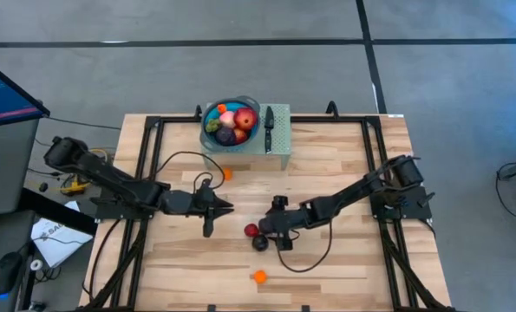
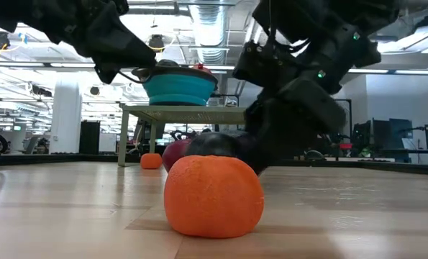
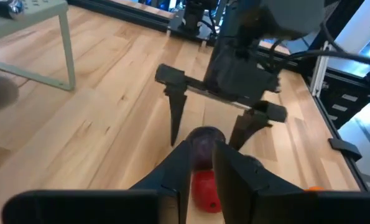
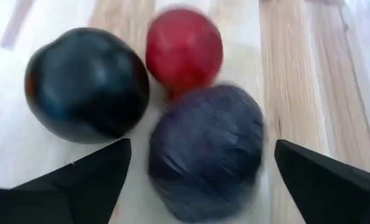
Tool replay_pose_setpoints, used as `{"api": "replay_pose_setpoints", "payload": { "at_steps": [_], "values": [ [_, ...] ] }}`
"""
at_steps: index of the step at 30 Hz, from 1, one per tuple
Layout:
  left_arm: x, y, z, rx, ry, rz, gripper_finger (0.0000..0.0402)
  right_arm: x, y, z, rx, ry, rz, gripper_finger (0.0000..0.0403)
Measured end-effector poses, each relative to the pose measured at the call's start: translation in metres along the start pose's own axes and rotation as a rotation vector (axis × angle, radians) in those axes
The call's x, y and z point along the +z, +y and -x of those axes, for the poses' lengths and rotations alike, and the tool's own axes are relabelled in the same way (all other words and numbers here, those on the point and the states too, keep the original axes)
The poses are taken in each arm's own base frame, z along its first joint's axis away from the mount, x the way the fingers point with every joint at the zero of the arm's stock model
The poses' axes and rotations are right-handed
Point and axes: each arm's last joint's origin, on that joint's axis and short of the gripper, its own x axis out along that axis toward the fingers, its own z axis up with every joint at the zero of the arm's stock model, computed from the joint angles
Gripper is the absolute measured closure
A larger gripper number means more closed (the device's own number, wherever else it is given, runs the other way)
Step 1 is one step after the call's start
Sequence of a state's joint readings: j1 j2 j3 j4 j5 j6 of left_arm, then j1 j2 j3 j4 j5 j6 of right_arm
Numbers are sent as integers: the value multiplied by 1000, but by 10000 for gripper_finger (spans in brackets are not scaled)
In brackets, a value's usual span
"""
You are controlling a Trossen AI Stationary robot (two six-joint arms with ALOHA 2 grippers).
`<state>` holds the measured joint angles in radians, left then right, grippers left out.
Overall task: Pick & Place Fruit
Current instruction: Put the purple plum into the blue strainer bowl
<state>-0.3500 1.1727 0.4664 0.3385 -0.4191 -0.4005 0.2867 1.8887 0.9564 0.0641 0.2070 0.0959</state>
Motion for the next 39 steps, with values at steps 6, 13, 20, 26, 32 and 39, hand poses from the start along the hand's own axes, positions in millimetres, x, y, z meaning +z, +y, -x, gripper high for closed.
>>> {"api": "replay_pose_setpoints", "payload": {
  "at_steps": [6,13,20,26,32,39],
  "values": [
    [-5,-1,-6,5,13,-7,343,0,-3,-5,-5,-16,-18,95],
    [-2,-2,-6,-9,-16,-59,346,8,-18,13,45,8,-41,187],
    [8,-12,-4,-134,-115,-150,348,37,-41,48,287,-161,-79,160],
    [10,-19,0,-180,-160,-194,349,52,-48,73,300,-285,-79,158],
    [9,-24,2,-200,-158,-198,349,75,-59,111,114,-368,-77,159],
    [9,-23,2,-167,-168,-193,349,142,-106,159,-300,-317,107,158]
  ]
}}
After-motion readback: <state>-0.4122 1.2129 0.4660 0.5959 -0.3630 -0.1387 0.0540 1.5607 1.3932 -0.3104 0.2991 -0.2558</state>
